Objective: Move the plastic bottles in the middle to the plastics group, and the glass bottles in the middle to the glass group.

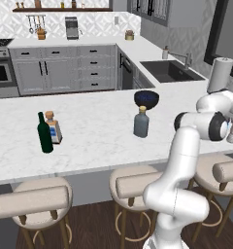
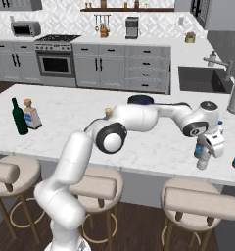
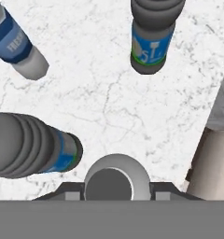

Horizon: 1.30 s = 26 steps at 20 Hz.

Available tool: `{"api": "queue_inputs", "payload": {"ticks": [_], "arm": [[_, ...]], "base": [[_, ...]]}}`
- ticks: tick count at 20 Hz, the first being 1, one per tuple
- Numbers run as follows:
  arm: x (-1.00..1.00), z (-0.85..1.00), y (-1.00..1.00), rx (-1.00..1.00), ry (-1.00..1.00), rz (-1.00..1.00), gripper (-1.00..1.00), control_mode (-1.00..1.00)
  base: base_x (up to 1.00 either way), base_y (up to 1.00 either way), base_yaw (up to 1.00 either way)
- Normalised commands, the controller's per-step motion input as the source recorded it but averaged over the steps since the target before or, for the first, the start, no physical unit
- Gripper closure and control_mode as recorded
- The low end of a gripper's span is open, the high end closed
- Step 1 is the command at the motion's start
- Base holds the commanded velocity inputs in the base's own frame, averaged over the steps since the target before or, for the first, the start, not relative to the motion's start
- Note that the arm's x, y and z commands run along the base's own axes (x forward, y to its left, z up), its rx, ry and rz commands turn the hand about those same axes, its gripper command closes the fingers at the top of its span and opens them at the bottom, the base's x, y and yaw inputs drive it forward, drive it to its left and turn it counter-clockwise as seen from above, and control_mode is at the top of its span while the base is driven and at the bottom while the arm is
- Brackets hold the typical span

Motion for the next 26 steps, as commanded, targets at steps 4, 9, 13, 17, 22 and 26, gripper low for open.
{"api": "queue_inputs", "payload": {"ticks": [4, 9, 13, 17, 22, 26], "arm": [[0.14, -0.38, -0.06, 0.01, -0.05, 0.00, 1.00, -1.00], [0.00, -0.72, 0.29, -0.07, -0.13, -0.02, 1.00, -1.00], [0.11, -0.63, 0.27, -0.13, -0.14, -0.03, 1.00, -1.00], [0.01, -0.67, 0.32, -0.11, -0.12, -0.02, 1.00, -1.00], [0.08, -0.63, 0.20, -0.15, -0.11, 0.00, 1.00, -1.00], [0.21, -0.48, 0.03, -0.11, -0.02, 0.00, 1.00, -1.00]], "base": [[0.00, 0.00, 0.00], [0.00, 0.00, 0.00], [0.00, 0.00, 0.00], [0.00, 0.00, 0.00], [0.00, 0.00, 0.00], [0.00, 0.00, 0.00]]}}
